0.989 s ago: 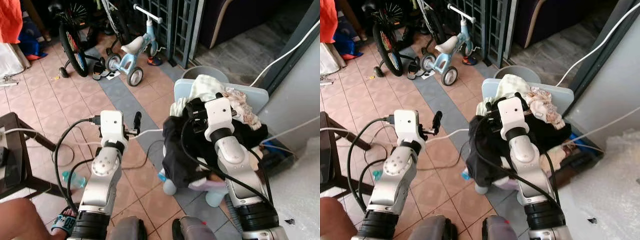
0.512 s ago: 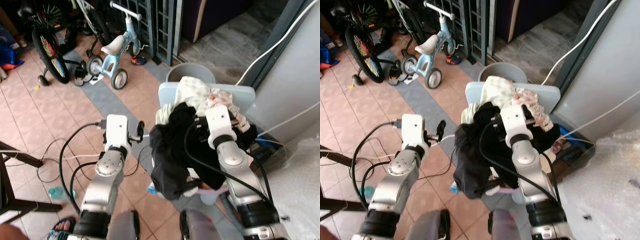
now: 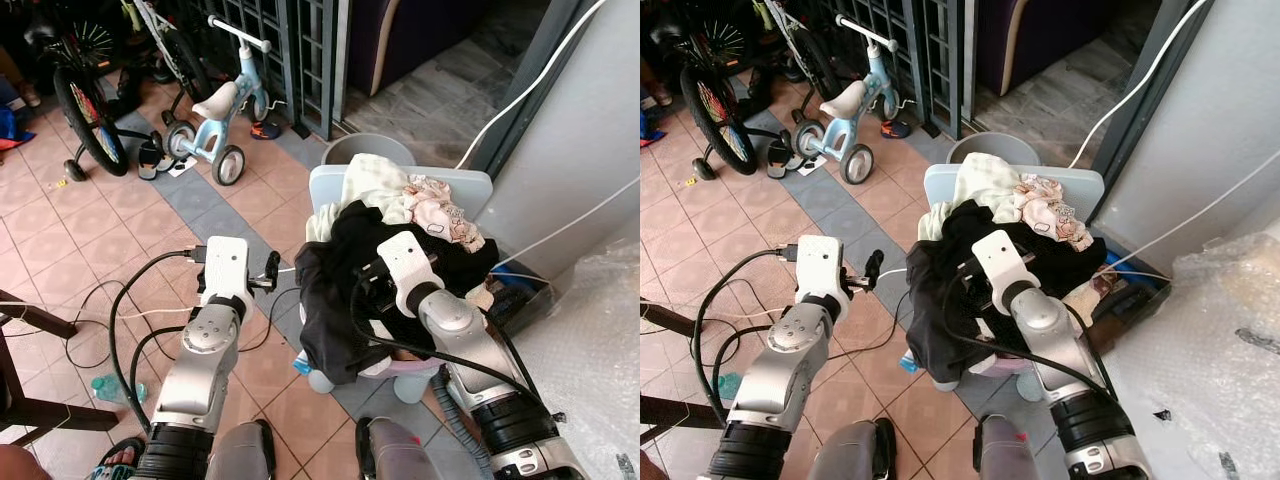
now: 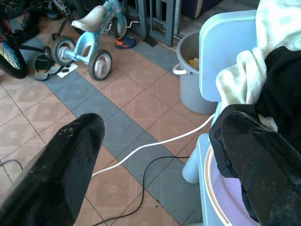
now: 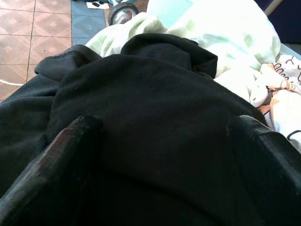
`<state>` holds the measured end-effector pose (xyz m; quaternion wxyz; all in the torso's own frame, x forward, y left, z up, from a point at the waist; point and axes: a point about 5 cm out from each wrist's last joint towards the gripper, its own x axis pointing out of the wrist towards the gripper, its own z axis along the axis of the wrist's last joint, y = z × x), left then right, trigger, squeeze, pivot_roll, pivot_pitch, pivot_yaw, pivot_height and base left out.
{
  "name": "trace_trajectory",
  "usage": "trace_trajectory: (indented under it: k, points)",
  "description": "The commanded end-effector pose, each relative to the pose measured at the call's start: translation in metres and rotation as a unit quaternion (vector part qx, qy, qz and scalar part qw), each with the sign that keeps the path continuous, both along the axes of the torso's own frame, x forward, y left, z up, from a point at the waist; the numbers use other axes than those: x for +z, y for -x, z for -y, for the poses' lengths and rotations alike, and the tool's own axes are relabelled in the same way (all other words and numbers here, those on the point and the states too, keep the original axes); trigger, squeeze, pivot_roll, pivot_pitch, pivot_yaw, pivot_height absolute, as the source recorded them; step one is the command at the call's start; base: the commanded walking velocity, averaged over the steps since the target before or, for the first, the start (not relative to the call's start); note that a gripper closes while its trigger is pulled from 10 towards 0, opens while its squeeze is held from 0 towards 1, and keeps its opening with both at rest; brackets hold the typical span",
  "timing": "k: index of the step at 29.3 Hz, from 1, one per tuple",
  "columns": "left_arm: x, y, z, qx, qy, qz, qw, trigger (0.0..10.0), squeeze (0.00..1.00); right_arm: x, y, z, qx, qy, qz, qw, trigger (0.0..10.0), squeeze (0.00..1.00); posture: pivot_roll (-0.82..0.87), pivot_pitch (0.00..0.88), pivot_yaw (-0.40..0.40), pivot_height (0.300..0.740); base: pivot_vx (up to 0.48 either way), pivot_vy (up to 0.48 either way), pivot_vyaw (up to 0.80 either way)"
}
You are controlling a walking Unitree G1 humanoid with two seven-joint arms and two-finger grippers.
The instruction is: Clothes washing
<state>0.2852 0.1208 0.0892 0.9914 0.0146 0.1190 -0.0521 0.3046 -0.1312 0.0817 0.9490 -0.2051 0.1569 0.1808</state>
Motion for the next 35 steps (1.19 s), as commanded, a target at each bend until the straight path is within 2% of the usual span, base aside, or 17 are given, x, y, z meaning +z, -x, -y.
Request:
trace_trajectory:
  k: [1, 4, 7, 8, 10, 13, 15, 20, 25, 31, 35]
  points:
    - [0.004, 0.001, 0.001, -0.002, -0.002, 0.005, 1.0, 10.0, 0.0, -0.008, 0.001, 0.004, -0.016, 0.008, -0.02, 1.0, 0.0, 0.0, -0.01, 0.166, 0.029, 0.74, 0.0, 0.0, 0.0]
    - [0.003, 0.001, -0.004, 0.003, -0.007, 0.005, 1.0, 10.0, 0.0, -0.008, 0.001, 0.004, -0.03, 0.011, -0.024, 0.999, 0.0, 0.0, -0.02, 0.158, 0.033, 0.74, 0.0, 0.0, 0.0]
    - [0.005, 0.001, 0.001, -0.005, 0.011, -0.007, 1.0, 10.0, 0.0, -0.009, 0.003, 0.009, -0.05, -0.018, -0.04, 0.998, 0.0, 0.0, 0.01, 0.149, 0.034, 0.74, 0.0, 0.0, 0.0]
    - [0.011, 0.0, 0.003, -0.005, 0.016, 0.002, 1.0, 10.0, 0.0, -0.015, 0.005, 0.012, -0.058, -0.021, -0.052, 0.997, 0.0, 0.0, 0.01, 0.138, 0.017, 0.74, 0.0, 0.0, 0.0]
    - [0.017, -0.001, 0.001, -0.01, -0.004, 0.025, 1.0, 10.0, 0.0, -0.017, 0.004, 0.012, -0.072, -0.023, -0.06, 0.995, 0.0, 0.0, 0.0, 0.14, 0.003, 0.74, 0.0, 0.0, 0.0]
    - [0.01, -0.002, -0.004, 0.013, -0.007, 0.015, 1.0, 10.0, 0.0, -0.01, 0.001, 0.007, -0.058, -0.029, -0.051, 0.997, 0.0, 0.0, 0.01, 0.14, -0.005, 0.74, 0.0, 0.0, 0.0]
    - [0.012, -0.003, -0.006, 0.02, -0.001, 0.014, 1.0, 10.0, 0.0, -0.008, 0.0, 0.006, -0.055, -0.031, -0.05, 0.997, 0.0, 0.0, 0.01, 0.132, 0.004, 0.74, 0.0, 0.0, 0.0]
    - [0.015, -0.003, -0.005, 0.0, -0.012, 0.019, 1.0, 10.0, 0.0, -0.005, -0.007, 0.012, -0.08, -0.041, -0.044, 0.995, 0.0, 0.0, 0.02, 0.125, -0.004, 0.74, 0.0, 0.0, 0.0]
    - [0.016, -0.005, -0.009, 0.015, -0.008, 0.019, 1.0, 10.0, 0.0, 0.001, -0.009, 0.009, -0.068, -0.039, -0.036, 0.996, 0.0, 0.0, 0.0, 0.13, -0.006, 0.74, 0.0, 0.0, 0.0]
    - [0.005, -0.005, -0.008, 0.011, -0.017, 0.01, 1.0, 10.0, 0.0, -0.006, -0.001, 0.011, -0.072, -0.032, -0.042, 0.996, 0.0, 0.0, -0.03, 0.098, 0.013, 0.74, 0.0, 0.0, 0.0]
    - [0.008, -0.009, -0.002, -0.004, -0.019, 0.013, 1.0, 10.0, 0.0, -0.011, 0.005, 0.013, -0.071, -0.029, -0.051, 0.996, 0.0, 0.0, -0.02, 0.112, 0.014, 0.74, 0.0, 0.0, 0.0]
